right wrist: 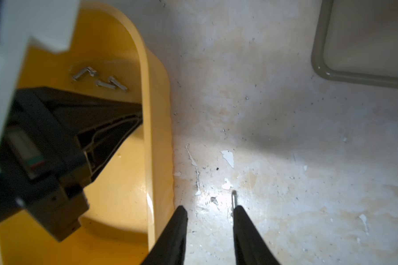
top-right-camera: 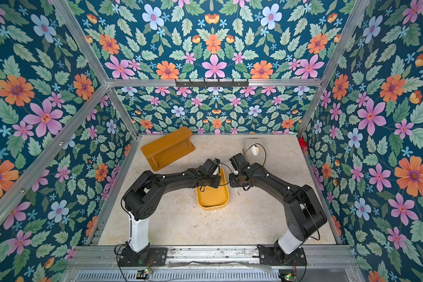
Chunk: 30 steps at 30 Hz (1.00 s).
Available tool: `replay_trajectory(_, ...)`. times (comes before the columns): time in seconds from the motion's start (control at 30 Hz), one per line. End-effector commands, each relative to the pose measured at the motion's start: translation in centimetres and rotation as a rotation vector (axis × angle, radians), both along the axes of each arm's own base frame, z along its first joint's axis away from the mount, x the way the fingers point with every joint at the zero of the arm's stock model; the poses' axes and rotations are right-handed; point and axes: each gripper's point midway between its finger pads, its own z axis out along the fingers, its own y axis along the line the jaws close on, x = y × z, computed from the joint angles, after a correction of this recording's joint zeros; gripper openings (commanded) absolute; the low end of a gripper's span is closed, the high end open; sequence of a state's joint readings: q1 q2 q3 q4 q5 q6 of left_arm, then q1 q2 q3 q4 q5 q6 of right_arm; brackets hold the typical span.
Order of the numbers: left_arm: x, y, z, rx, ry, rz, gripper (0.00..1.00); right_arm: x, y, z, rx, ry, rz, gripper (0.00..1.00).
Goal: Take out the screws from the storage box
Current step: Pick up the screw from the storage box, then place the screw at the center of the board.
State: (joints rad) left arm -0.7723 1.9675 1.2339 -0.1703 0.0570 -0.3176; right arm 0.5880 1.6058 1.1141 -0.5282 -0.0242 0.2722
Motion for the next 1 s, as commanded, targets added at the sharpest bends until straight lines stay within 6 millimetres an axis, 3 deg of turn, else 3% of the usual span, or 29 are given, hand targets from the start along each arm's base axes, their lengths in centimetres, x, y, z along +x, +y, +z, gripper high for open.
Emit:
replay_trajectory(0.0,-0.1,0.4,2.5,-0.040,-0.013,0.024,0.00,0.4,0.7,1.2,0.044,-0.030,-0.001,0.38)
replay_trajectory(0.13,1.1,1.0,6.3,-0.137,-0.053,0.048,0.00,1.0,1.8,2.3,0.079,-0.052,0.023,0.37)
replay_trajectory(0.27,1.0,2.8,8.6,-0.178,-0.070,0.075,0.00,1.3,3.4,2.9,0.094,-0.058,0.066,0.37)
replay_trajectory(0.37,0.6,5.4,9.6,-0.227,-0.073,0.126,0.00,1.6,5.1,3.6,0.125,-0.073,0.114,0.37)
replay_trajectory(0.4,0.4,6.3,9.7,-0.227,-0.080,0.147,0.00,1.7,5.9,2.6,0.120,-0.057,0.136,0.37)
replay_trajectory(0.47,0.0,8.5,10.2,-0.230,-0.107,0.206,0.00,1.7,7.9,2.7,0.131,-0.074,0.212,0.37)
replay_trajectory(0.7,-1.3,15.8,8.1,-0.210,-0.226,0.444,0.00,3.6,11.6,0.3,0.097,-0.038,0.342,0.35)
replay_trajectory(0.83,-2.2,15.9,4.1,-0.144,-0.103,0.423,0.00,4.2,13.0,-1.1,0.071,-0.006,0.390,0.33)
replay_trajectory(0.97,-3.0,16.4,1.7,-0.140,-0.064,0.449,0.00,4.4,13.5,-2.5,0.008,0.021,0.417,0.33)
